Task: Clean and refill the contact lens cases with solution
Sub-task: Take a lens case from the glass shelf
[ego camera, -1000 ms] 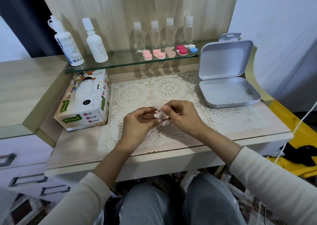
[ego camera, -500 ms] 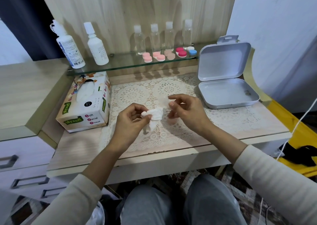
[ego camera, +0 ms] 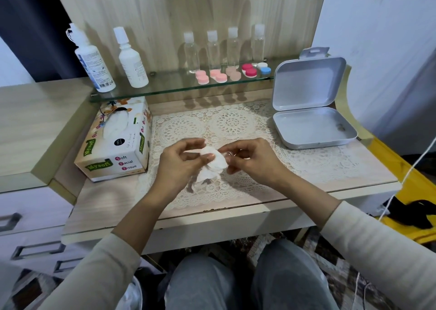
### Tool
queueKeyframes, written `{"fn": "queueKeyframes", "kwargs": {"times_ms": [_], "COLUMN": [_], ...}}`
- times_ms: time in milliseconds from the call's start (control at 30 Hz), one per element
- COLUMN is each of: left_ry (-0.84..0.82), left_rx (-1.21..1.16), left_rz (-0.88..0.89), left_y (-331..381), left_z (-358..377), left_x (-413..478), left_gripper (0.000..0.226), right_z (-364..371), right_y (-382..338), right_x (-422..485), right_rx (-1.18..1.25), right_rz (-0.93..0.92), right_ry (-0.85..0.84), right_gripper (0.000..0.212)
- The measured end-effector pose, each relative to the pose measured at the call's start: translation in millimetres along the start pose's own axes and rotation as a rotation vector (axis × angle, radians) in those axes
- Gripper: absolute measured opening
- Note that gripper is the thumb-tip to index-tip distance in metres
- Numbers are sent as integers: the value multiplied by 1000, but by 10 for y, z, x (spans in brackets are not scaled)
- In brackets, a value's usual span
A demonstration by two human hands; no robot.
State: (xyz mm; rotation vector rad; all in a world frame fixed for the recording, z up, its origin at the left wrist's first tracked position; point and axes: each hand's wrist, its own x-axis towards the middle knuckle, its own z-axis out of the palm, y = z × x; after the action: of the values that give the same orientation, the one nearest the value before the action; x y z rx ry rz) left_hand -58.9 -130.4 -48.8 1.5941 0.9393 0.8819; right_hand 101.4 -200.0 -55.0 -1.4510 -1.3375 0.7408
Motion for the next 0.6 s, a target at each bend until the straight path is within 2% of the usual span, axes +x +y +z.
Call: {"fn": "queueKeyframes", "kwargs": {"times_ms": [100, 267, 433, 500, 600], "left_ry": [-60, -39, -107, -86, -14], "left_rx": [-8, -30, -68, -88, -109], "left_rz": [-66, -47, -38, -32, 1], "left_y": [-15, -31, -26, -24, -21], "left_z": [19, 22, -3, -2, 26], "left_x": [-8, 3, 10, -2, -21], "left_gripper": [27, 17, 26, 32, 28], "right_z": [17, 40, 44, 40, 44], "right_y": [3, 10, 71, 88, 87], "right_x": [8, -9, -19, -13, 4], "right_rx": [-31, -133, -331, -337, -371], "right_rz": [-28, -92, -248, -305, -373], "right_ry": [-10, 53, 131, 151, 162], "right_gripper": [19, 23, 30, 27, 25]}}
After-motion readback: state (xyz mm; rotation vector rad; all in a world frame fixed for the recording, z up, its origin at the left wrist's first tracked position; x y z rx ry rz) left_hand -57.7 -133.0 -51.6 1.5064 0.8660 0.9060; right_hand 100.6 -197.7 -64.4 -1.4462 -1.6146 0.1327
